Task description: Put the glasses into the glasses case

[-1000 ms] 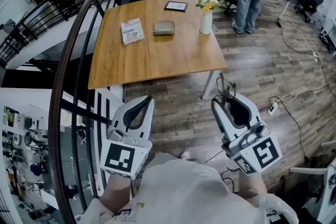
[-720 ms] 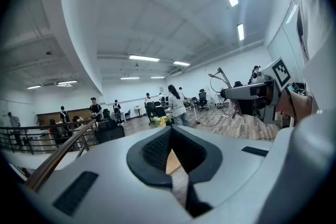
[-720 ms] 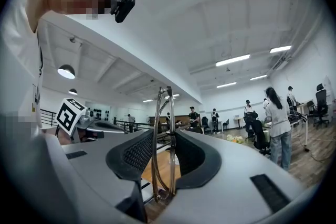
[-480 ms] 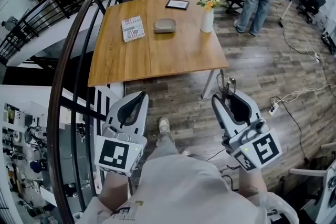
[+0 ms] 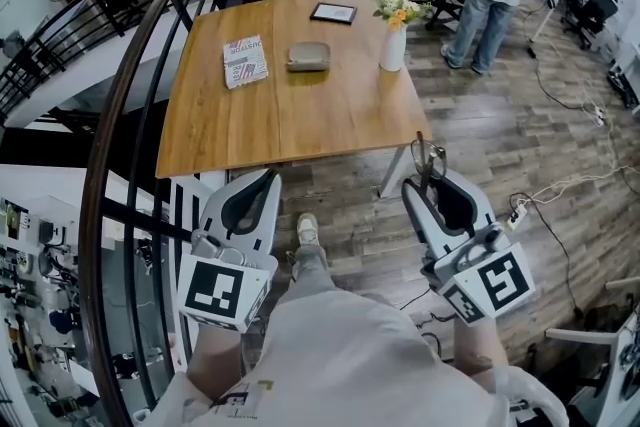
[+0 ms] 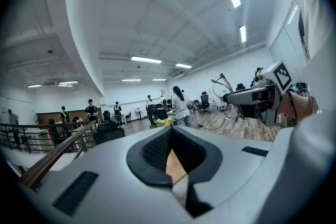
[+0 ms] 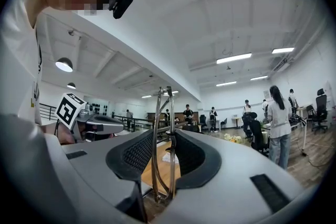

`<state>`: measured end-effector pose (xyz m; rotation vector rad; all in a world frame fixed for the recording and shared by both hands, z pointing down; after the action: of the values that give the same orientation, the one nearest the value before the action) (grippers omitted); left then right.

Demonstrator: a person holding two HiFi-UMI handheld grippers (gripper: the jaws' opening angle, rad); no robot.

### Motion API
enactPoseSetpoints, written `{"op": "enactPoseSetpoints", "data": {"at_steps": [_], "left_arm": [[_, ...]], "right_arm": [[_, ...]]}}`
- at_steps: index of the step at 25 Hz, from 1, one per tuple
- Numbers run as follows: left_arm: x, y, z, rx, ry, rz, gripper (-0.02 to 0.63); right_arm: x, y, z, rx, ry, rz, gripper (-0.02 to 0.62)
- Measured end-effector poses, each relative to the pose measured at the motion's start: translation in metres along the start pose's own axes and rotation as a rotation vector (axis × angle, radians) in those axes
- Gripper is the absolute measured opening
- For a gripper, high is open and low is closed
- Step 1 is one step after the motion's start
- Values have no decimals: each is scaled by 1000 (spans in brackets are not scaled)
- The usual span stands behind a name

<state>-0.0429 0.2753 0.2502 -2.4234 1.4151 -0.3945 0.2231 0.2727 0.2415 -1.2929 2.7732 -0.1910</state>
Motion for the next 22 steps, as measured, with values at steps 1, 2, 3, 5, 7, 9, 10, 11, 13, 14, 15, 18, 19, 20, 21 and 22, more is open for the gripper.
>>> {"op": "enactPoseSetpoints", "data": {"at_steps": [1, 2, 3, 5, 7, 9, 10, 11, 13, 14, 15, 18, 19, 20, 21, 22], "left_arm": [[7, 3, -4, -2, 3, 0, 17], [13, 6, -7, -5, 8, -1, 17], [19, 9, -11, -8, 14, -2, 17], [31, 14, -17, -13, 28, -10, 17], [45, 24, -22, -18, 41, -23, 17], [60, 39, -27, -20, 50, -29, 17], [68, 48, -30, -21, 54, -34, 17], [77, 57, -33, -23, 59, -42, 17], [95, 77, -40, -24, 63, -53, 17], [105, 89, -44, -22, 62, -57, 17], [115, 100, -48, -21, 61, -62, 17], [144, 130, -55, -31, 74, -96, 17], [154, 139, -56, -32, 77, -109, 17], [163, 149, -59, -24, 73, -120, 17], [173, 159, -62, -17, 69, -126, 17], [182, 169, -64, -24, 74, -127, 17]], "right_arm": [[7, -4, -2, 0, 5, -2, 143], [13, -9, -4, 2, 10, -4, 143], [19, -13, -5, 4, 14, -5, 143], [30, -20, -6, 14, 17, -3, 143], [46, -29, -4, 18, 17, 2, 143], [67, -37, -1, 19, 19, 2, 143], [79, -41, 0, 22, 21, 0, 143], [91, -45, 0, 25, 23, -4, 143], [118, -53, 1, 31, 29, -14, 143], [132, -57, 2, 34, 33, -19, 143], [147, -60, 2, 37, 37, -24, 143], [186, -71, 5, 35, 53, -38, 143], [198, -75, 7, 32, 54, -43, 143], [210, -79, 9, 29, 52, -48, 143], [223, -84, 10, 27, 49, -54, 143], [236, -88, 11, 27, 47, -59, 143]]}}
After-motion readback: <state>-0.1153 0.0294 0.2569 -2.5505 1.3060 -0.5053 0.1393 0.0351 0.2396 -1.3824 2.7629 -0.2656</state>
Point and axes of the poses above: the fingertips, and each gripper's own axes: x forward along the fingers, y to its left, z out of its top, the point moved 8 cm from there along -x, backward along the fingers, and after that the axes turned 10 degrees about x, right-handed, at the moved point
